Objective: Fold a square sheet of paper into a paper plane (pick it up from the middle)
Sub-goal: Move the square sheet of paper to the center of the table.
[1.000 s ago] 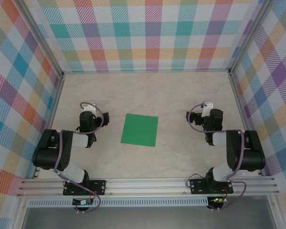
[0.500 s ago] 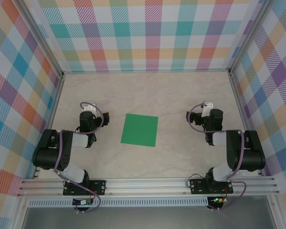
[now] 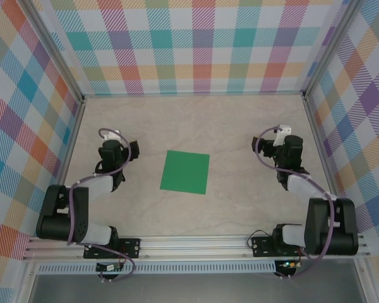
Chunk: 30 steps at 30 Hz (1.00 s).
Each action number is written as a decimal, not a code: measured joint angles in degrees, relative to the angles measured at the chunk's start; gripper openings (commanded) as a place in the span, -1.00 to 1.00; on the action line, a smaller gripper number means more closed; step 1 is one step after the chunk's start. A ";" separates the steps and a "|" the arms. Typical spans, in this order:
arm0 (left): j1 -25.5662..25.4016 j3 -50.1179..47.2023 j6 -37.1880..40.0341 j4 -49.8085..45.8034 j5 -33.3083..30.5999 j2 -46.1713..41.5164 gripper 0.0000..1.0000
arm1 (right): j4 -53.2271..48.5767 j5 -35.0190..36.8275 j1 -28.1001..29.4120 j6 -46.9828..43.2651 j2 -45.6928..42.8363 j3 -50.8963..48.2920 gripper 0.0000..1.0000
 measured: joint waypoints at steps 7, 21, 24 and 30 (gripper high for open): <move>-0.11 14.16 -9.66 -23.69 -2.84 -9.60 1.00 | -20.85 -1.25 4.50 15.39 -4.44 15.30 0.99; -0.22 29.44 -18.71 -54.38 4.17 -13.22 1.00 | -35.43 -4.81 39.41 36.39 27.34 34.18 0.96; -0.24 29.44 -18.60 -56.46 5.18 -13.22 1.00 | -36.61 -5.70 43.43 38.80 34.29 41.00 0.91; -0.24 29.31 -18.58 -57.55 5.49 -13.22 1.00 | -41.92 -7.13 48.76 41.51 46.77 54.75 0.88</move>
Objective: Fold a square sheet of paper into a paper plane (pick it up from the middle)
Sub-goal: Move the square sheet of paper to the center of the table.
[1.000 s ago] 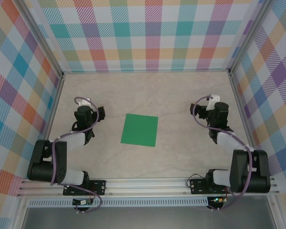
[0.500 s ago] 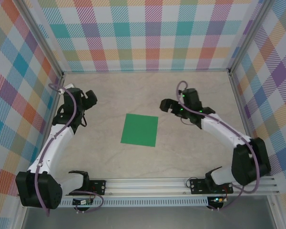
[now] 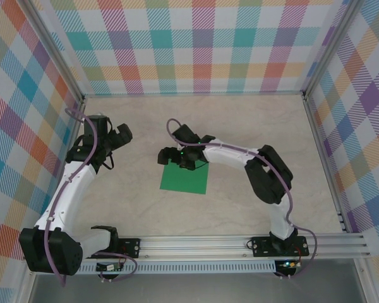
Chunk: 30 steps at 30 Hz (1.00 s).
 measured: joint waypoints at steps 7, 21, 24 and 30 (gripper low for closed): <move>0.00 -0.52 0.00 -0.02 -0.44 0.00 1.00 | -8.50 0.13 1.90 0.20 7.91 8.83 0.89; 0.00 -0.92 -0.26 0.00 1.92 -0.15 1.00 | -16.63 -0.02 1.90 -13.49 -8.83 -15.34 0.89; 0.00 -1.11 -0.68 0.09 3.26 -0.17 1.00 | -21.16 0.74 1.90 -14.16 -10.56 -15.69 0.98; -0.04 -1.11 -1.14 0.00 4.17 -0.15 1.00 | -27.39 9.44 1.55 -9.64 -15.52 -10.27 1.00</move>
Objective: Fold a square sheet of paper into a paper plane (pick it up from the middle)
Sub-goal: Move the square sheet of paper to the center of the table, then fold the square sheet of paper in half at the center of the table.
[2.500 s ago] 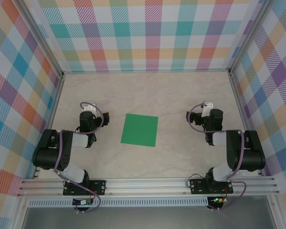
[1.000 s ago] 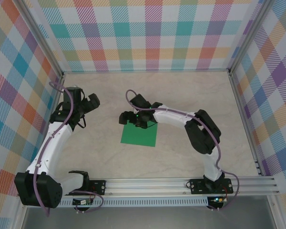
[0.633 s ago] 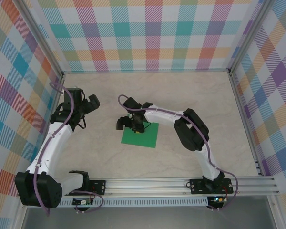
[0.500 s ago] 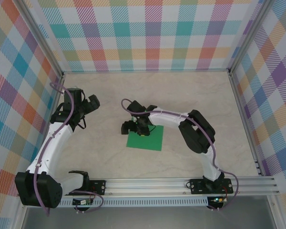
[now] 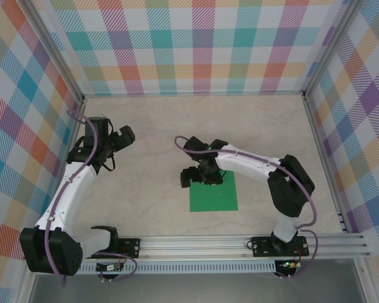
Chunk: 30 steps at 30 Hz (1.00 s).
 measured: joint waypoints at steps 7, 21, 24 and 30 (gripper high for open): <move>0.00 0.00 -0.42 0.04 0.96 0.09 1.00 | -2.58 6.58 -2.34 7.08 -0.98 -1.90 1.00; 0.00 -0.02 -0.44 0.04 1.49 0.76 1.00 | 0.37 3.08 -3.37 9.31 6.40 -5.25 1.00; 0.00 -0.02 -0.44 0.04 1.46 0.87 1.00 | 0.61 3.08 -3.37 9.68 6.40 -5.95 1.00; 0.00 -0.02 -0.46 0.04 1.46 1.33 1.00 | 0.81 3.21 -3.37 9.75 6.71 -6.21 1.00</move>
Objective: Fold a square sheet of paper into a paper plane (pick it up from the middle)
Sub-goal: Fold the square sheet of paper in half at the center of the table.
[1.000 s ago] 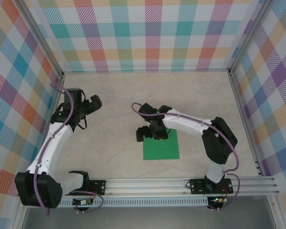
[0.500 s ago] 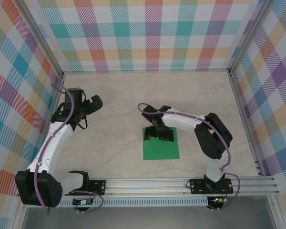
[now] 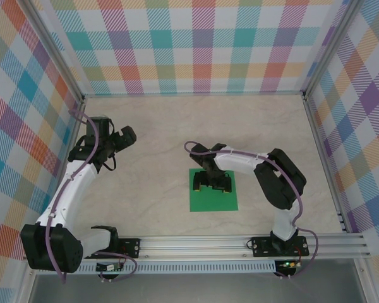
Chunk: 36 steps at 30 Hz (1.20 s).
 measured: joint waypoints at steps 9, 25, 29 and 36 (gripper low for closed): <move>0.00 0.00 -0.17 -0.02 0.02 0.11 1.00 | 0.33 -0.52 -0.50 0.00 0.13 -0.55 0.86; 0.00 -0.04 -1.18 -0.02 0.94 0.46 1.00 | 2.91 -1.05 -1.03 -0.92 -2.32 -2.78 -0.06; 0.00 -1.18 -2.38 0.22 3.23 0.98 1.00 | 7.19 -4.37 -1.42 -1.03 -2.49 -2.78 -0.34; -0.02 -8.13 -6.16 3.19 12.46 1.29 1.00 | 20.31 -16.39 -3.56 -0.61 -7.43 -3.76 -0.35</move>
